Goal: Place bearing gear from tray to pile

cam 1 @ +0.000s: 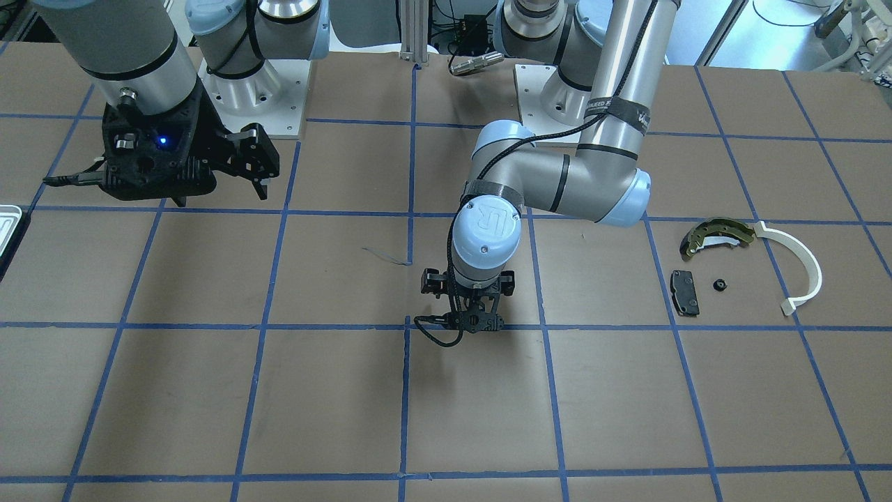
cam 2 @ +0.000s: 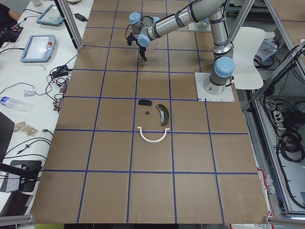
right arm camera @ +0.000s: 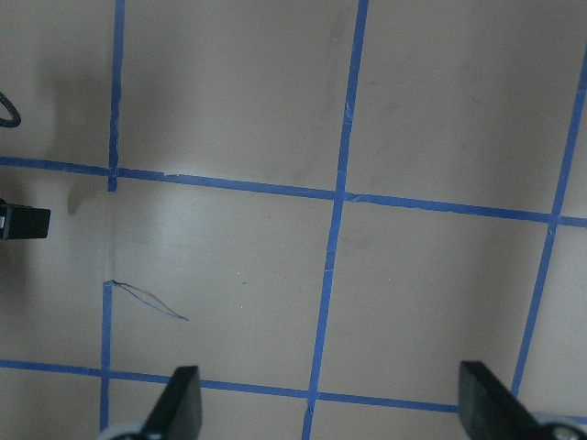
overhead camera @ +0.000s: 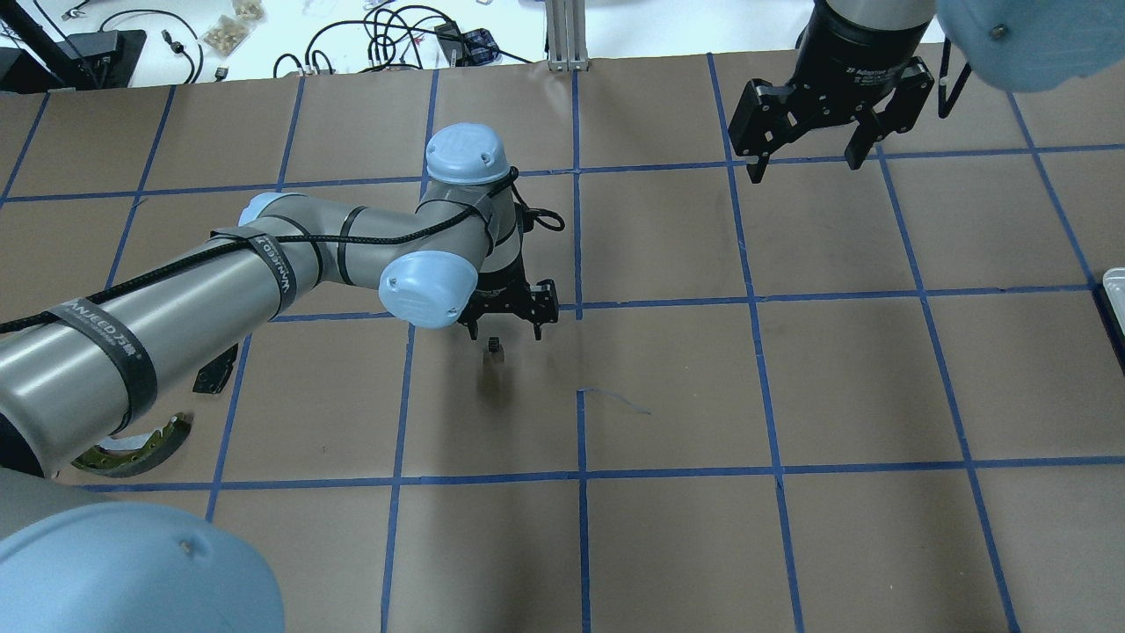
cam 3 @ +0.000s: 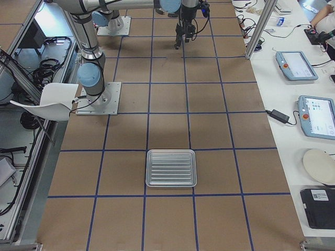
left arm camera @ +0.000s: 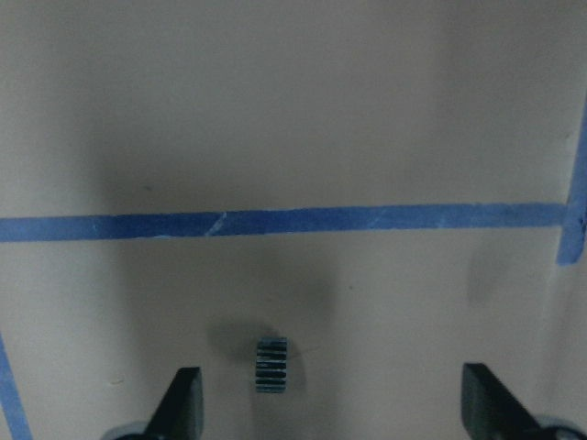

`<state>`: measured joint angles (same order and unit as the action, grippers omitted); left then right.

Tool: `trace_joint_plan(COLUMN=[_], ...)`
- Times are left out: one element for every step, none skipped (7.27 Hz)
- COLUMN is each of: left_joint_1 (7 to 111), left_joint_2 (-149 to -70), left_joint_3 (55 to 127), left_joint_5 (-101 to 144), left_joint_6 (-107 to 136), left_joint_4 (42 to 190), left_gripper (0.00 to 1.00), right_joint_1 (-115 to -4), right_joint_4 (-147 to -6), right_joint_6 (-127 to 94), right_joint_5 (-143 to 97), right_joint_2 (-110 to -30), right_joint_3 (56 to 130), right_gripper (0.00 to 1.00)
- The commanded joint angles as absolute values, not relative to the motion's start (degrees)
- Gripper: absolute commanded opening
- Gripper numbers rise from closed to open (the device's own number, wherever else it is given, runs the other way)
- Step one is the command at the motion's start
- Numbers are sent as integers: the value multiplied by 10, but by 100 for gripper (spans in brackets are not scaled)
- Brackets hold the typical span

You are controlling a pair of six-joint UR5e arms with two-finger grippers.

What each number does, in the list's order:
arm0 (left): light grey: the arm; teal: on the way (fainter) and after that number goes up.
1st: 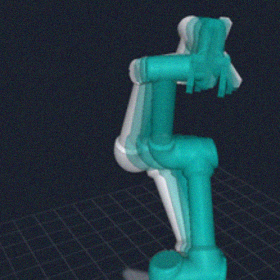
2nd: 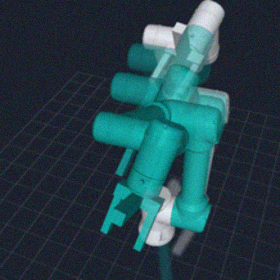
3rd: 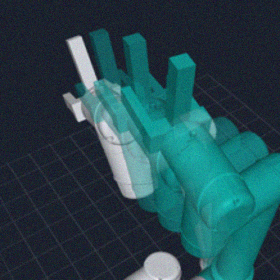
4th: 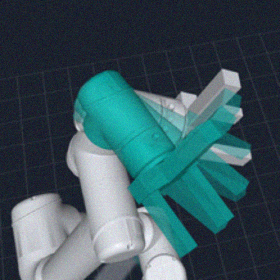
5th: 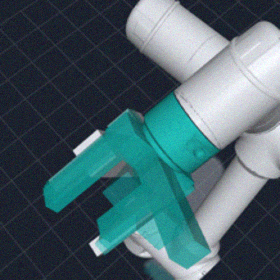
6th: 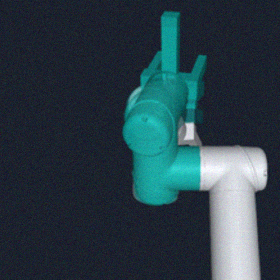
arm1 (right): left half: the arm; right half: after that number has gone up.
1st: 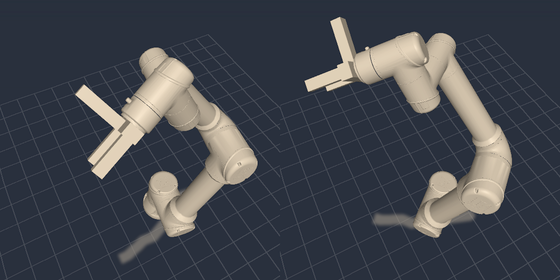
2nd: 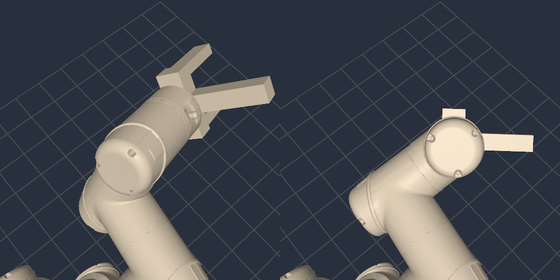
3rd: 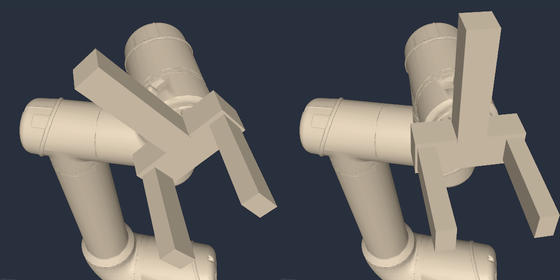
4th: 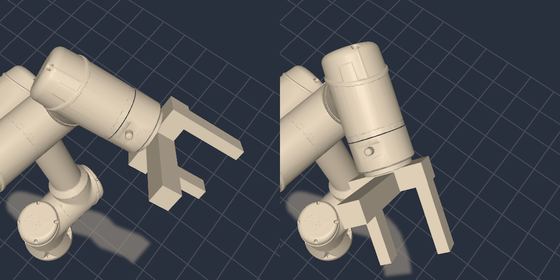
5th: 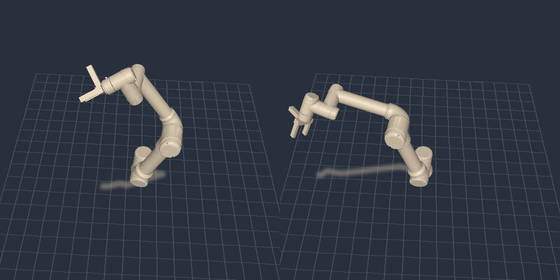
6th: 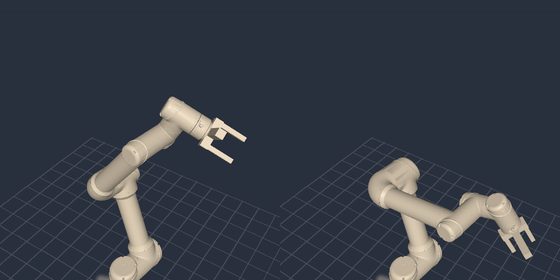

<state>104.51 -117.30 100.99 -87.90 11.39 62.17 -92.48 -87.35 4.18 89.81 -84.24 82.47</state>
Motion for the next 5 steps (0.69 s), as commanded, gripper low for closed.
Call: trace_joint_plan(left_joint_1=[1044,1044,1043,1043,1043], left_joint_2=[-1172,-1172,-1172,-1172,-1172], left_joint_3=[1018,1018,1018,1018,1018], left_joint_5=[-881,-882,-888,-893,-894], left_joint_6=[110,110,110,111,111], left_joint_4=[620,620,621,625,625], left_gripper=[60,60,61,61,60], right_joint_1=[-927,-929,-929,-929,-927], right_joint_4=[-878,-879,-881,-879,-880], right_joint_6=[36,35,35,34,37], right_joint_5=[899,891,892,900,902], right_joint_2=[-848,-849,-848,-848,-848], right_joint_3=[824,824,824,827,830], right_gripper=[100,100,100,100,100])
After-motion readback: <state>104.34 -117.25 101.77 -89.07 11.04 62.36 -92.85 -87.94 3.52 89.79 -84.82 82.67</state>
